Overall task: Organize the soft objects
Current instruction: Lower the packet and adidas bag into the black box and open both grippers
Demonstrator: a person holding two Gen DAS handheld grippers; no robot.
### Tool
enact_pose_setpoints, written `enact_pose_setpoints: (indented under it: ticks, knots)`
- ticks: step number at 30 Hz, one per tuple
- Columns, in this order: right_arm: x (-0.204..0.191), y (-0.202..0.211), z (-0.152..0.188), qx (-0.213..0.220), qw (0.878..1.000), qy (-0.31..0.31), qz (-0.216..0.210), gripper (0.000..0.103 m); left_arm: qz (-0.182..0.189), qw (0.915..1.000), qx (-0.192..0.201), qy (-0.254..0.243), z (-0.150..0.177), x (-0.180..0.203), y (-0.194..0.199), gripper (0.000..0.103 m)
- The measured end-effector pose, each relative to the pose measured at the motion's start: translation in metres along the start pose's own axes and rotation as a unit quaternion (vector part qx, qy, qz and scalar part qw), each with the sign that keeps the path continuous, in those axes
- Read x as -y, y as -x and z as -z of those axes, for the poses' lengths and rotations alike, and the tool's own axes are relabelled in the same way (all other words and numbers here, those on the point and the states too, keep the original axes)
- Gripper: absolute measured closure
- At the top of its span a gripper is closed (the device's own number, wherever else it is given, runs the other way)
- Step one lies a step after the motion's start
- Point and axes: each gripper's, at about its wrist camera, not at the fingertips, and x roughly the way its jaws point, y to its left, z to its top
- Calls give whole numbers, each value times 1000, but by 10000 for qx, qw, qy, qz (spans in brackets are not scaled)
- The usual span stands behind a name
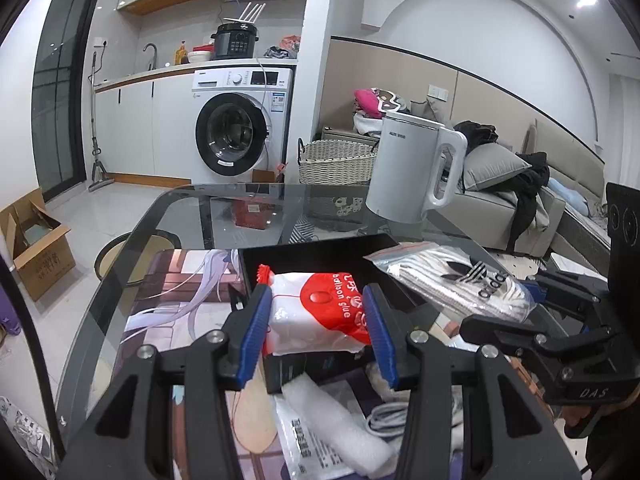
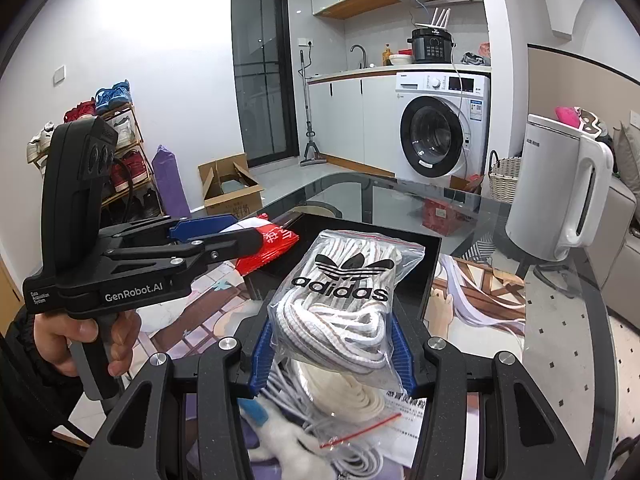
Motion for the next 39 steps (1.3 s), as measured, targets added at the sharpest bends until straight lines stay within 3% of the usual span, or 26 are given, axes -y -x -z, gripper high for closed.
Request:
enact_pose_setpoints:
  ticks: [12, 32, 37, 39]
  knots:
    - [6, -36, -22, -346, 9990, 245, 118, 54, -100, 9999, -2, -139, -15, 6, -29, 57]
    - [27, -120, -48, -1509, 9870, 509, 193, 53, -232, 9982, -540, -142, -9, -2, -74, 57]
    - [27, -113, -51, -1295, 9898, 533, 265, 30, -229, 9977, -616, -154, -6, -4, -77, 55]
    - [29, -105, -49, -1230, 9907, 497, 294, 29, -205, 9977, -624, -155, -6, -4, -76, 55]
